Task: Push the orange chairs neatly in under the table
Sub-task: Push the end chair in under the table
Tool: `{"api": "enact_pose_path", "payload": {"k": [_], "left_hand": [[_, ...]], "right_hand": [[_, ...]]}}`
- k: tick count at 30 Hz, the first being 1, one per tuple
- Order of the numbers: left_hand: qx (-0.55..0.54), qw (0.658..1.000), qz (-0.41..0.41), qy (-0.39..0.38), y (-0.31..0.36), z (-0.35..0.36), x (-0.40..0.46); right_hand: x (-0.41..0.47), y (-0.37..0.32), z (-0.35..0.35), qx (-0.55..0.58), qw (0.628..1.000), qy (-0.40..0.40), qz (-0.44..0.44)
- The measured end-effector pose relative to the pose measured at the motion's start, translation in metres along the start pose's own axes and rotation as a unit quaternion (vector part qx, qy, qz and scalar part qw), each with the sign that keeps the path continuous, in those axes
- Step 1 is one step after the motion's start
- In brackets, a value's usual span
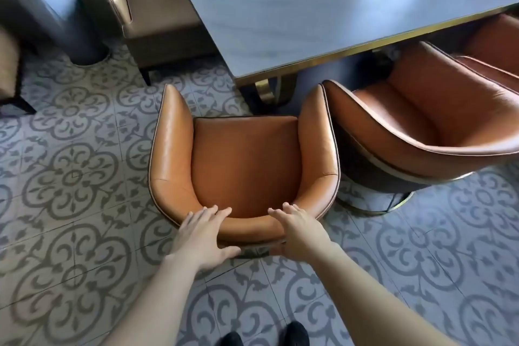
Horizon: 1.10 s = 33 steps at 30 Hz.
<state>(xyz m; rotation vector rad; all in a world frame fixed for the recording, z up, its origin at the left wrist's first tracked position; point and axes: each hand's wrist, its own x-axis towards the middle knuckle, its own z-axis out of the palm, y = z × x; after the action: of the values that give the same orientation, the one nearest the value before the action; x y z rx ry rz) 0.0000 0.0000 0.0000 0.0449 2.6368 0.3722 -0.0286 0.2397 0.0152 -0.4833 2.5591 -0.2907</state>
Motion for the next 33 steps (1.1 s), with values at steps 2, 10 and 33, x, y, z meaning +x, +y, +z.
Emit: {"api": "enact_pose_path", "payload": {"k": [2,10,33], "left_hand": [[0.010,1.000,0.017,-0.006,-0.008,0.005,0.006],[-0.022,0.996,0.076,0.031,-0.022,0.016,0.029],[0.002,0.991,0.129,0.040,-0.023,-0.004,0.080]], "right_hand": [[0.007,-0.005,0.010,0.004,1.000,-0.004,0.006],[0.031,-0.012,0.021,-0.033,0.998,0.029,0.034],[0.070,0.009,0.005,-0.094,0.995,0.027,0.022]]}}
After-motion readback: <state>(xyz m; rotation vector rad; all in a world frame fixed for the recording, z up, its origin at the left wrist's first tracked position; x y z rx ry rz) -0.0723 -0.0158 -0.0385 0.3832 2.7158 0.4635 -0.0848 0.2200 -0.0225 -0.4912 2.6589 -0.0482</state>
